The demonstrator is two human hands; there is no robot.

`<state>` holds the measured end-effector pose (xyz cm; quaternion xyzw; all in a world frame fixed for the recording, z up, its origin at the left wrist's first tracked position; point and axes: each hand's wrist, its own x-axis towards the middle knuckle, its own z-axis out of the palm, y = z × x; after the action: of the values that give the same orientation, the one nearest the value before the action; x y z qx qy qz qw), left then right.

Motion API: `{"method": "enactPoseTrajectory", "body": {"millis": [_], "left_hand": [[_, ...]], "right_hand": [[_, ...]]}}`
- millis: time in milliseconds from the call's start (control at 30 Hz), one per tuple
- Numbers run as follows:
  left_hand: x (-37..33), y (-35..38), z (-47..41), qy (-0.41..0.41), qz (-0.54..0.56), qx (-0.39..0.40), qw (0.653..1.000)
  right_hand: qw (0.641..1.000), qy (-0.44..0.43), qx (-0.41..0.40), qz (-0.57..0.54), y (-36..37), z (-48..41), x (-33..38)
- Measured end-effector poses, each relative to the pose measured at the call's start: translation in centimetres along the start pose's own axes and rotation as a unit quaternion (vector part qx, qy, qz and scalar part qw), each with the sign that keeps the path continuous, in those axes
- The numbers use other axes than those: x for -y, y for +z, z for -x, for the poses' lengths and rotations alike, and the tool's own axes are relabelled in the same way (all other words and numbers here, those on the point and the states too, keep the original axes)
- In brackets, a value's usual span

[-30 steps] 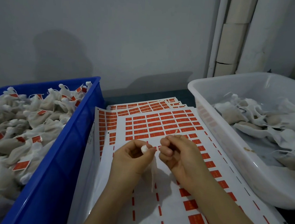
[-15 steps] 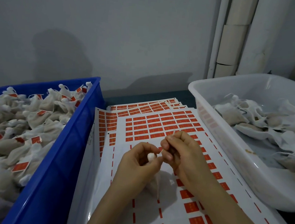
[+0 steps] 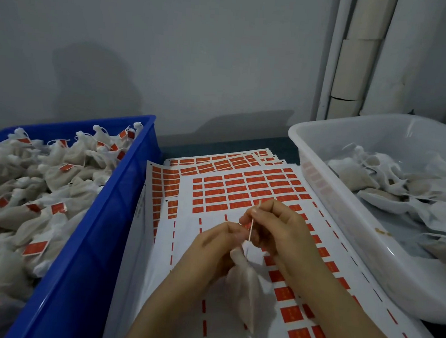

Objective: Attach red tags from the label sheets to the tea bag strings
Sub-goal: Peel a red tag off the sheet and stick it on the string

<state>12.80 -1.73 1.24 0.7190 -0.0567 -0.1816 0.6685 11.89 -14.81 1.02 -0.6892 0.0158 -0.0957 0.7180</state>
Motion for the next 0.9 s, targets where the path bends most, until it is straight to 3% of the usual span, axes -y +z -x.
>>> {"method": "enactPoseTrajectory", "body": {"millis": [167,400,567,700,900], "left_hand": [[-0.3,-0.8,0.9,0.059,-0.079,0.042,0.994],[-0.2,-0.8,1.1,-0.013,-0.103,0.139,0.985],[-0.1,-0.8,0.9,0.015,-0.060,0.064,0.996],[-0.3,-0.9,0.7,0.024,-0.038,0.003,0.999],[-0.6,-0.9,0.8,0.020,-0.037,0.017,0.999]], "right_hand": [[0.999,-0.016,0.023,0.028,0.0,0.0,-0.1],[0.999,-0.015,0.043,0.026,-0.3,-0.1,-0.2],[0.996,0.009,0.076,0.051,0.0,-0.2,-0.4],[0.999,0.004,0.036,0.027,-0.1,-0.3,-0.5],[0.998,-0.021,0.014,0.052,-0.2,-0.4,-0.3]]}}
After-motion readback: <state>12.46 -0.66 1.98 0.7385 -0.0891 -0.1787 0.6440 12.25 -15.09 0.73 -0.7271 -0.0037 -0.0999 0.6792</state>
